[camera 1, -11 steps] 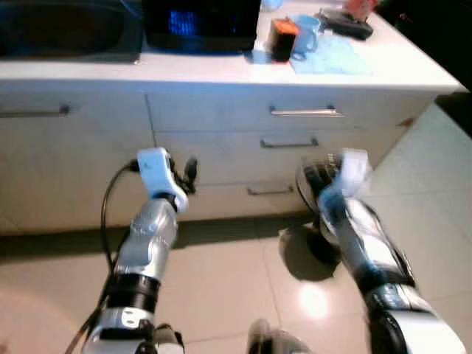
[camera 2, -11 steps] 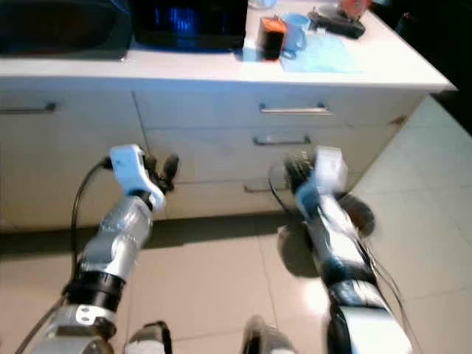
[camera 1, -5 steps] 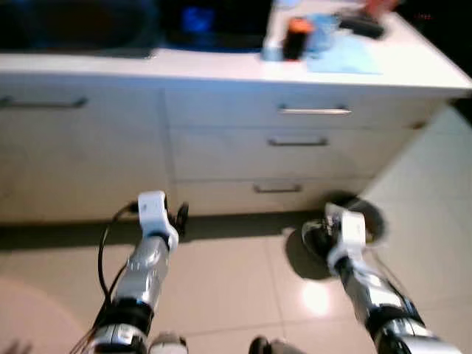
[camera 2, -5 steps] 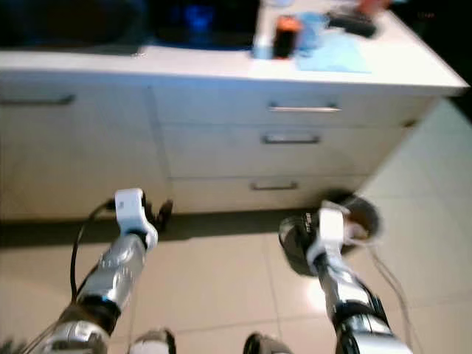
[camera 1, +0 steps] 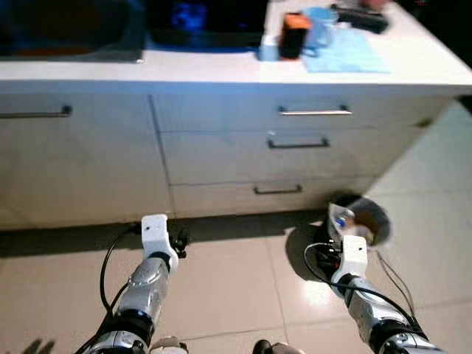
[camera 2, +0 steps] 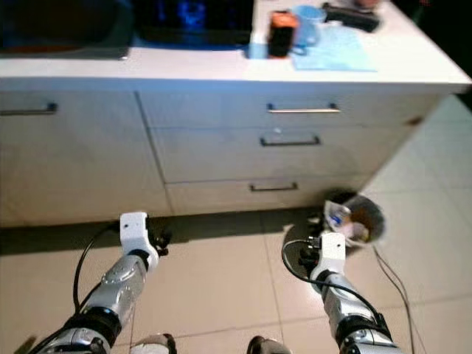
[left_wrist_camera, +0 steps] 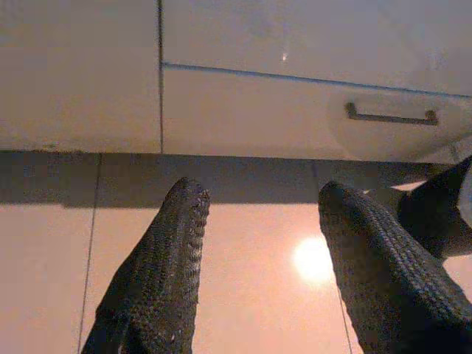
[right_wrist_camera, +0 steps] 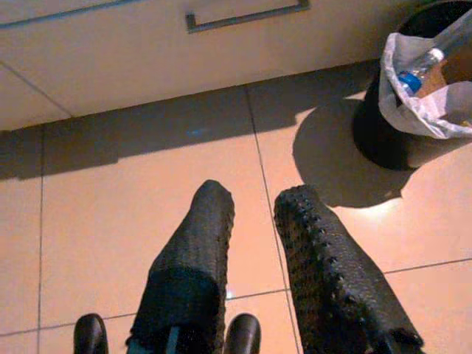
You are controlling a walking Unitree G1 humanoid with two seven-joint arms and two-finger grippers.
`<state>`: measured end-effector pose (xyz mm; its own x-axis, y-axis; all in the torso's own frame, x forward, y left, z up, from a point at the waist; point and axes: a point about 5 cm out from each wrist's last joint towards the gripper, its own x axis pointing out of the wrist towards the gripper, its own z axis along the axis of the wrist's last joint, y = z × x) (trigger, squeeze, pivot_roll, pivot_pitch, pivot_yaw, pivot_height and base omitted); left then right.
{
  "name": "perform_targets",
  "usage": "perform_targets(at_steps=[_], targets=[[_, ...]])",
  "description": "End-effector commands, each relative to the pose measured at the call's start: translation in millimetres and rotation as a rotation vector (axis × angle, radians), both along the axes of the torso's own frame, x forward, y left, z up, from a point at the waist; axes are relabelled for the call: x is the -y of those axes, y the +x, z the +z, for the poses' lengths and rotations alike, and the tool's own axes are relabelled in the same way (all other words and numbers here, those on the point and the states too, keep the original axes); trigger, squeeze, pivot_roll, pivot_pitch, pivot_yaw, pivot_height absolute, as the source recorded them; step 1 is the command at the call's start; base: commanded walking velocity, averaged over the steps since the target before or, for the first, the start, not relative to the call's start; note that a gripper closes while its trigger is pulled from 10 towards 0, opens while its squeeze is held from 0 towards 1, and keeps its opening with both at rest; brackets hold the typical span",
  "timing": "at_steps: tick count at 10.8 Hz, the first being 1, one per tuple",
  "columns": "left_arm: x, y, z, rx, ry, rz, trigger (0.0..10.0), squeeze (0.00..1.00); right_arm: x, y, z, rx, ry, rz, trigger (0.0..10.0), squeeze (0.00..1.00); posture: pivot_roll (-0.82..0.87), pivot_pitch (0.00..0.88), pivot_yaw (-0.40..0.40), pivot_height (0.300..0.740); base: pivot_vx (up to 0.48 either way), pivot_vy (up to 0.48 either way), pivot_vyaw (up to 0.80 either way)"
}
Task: Kitchen organization
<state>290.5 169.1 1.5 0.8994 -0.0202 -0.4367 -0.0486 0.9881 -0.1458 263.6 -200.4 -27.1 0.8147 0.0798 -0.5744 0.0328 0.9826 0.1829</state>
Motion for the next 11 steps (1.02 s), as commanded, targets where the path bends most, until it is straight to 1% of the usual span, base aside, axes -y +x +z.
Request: perform_targets(at_steps=[1,3,5,7,8,11], targets=[[0.9,-7.6,-9.0,-0.033,0.001,-0.003,10.0,0.00,2.9,-10.4,-8.3,-0.046,-0.009,-0.002,10.0,0.00,0.05,0.157,-0.082,0.723,0.315,0.000,0.00],[0.5,-16.2,-19.6,-0.085,0.017,-0.014,10.0,0.00,3.1,-22.1,-17.2,-0.092,-0.044,0.016,10.0,0.00,0.05,0.155,-0.080,0.723,0.294,0.000,0.00],[1.8,-32.3,-35.4,-0.162,0.026,-0.025,10.0,0.00,5.8,-40.8,-29.9,-0.164,-0.061,0.000,10.0,0.00,0.05,0.156,-0.079,0.723,0.000,0.000,0.00],[-0.9,-46.1,-46.8,-0.219,0.064,-0.043,10.0,0.00,5.0,-51.5,-36.6,-0.200,-0.061,0.004,10.0,0.00,0.05,0.158,-0.077,0.723,0.000,0.000,0.00],[-2.9,-61.6,-58.1,-0.283,0.105,-0.065,10.0,0.00,4.5,-58.9,-41.1,-0.226,-0.062,0.004,10.0,0.00,0.05,0.158,-0.076,0.723,0.000,0.000,0.00],[-4.6,-74.8,-66.6,-0.327,0.113,-0.058,10.0,0.00,2.5,-62.3,-43.4,-0.242,-0.064,0.020,10.0,0.00,0.05,0.154,-0.082,0.723,0.000,0.000,0.00]])
